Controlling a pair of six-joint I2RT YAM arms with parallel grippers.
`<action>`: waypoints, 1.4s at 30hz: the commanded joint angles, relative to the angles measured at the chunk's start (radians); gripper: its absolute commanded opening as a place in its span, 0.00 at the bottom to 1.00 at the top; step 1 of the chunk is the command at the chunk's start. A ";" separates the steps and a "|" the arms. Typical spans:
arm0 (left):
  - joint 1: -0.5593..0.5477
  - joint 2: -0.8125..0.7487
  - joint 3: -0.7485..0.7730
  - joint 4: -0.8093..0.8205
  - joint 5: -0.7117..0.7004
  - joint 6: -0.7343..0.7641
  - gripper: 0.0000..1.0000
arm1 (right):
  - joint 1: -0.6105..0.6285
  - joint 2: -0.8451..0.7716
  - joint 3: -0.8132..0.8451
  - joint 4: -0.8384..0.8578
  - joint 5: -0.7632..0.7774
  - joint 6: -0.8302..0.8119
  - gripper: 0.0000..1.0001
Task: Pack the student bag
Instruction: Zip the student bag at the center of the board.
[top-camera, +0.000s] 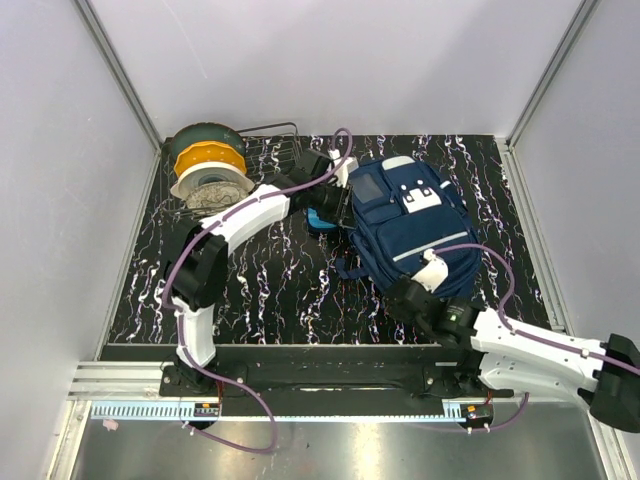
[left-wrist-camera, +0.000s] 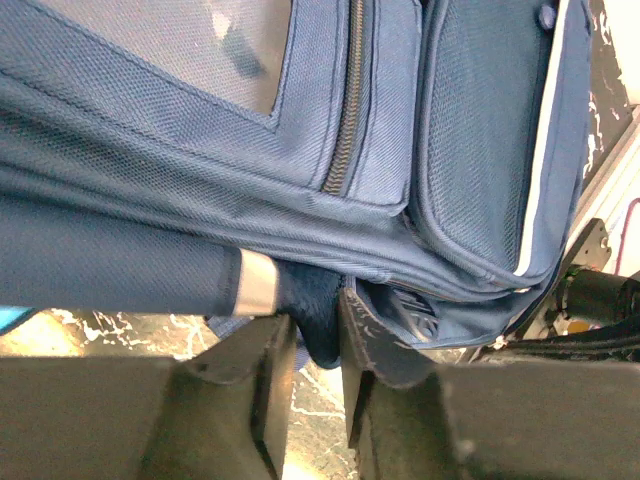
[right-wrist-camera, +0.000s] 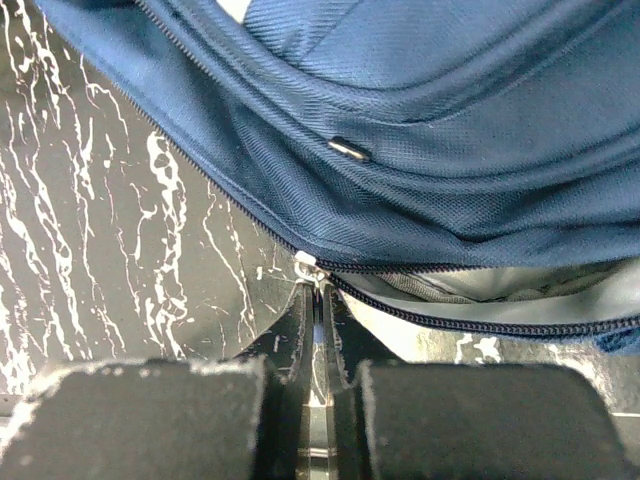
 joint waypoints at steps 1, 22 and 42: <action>0.022 0.032 0.170 0.058 0.040 0.101 0.43 | 0.003 0.081 0.050 0.084 -0.011 -0.092 0.00; 0.022 -0.518 -0.532 0.271 -0.213 -0.190 0.99 | -0.020 0.187 0.081 0.218 -0.011 -0.078 0.00; -0.179 -0.299 -0.629 0.777 -0.160 -0.557 0.99 | -0.029 0.106 0.042 0.212 -0.031 -0.067 0.00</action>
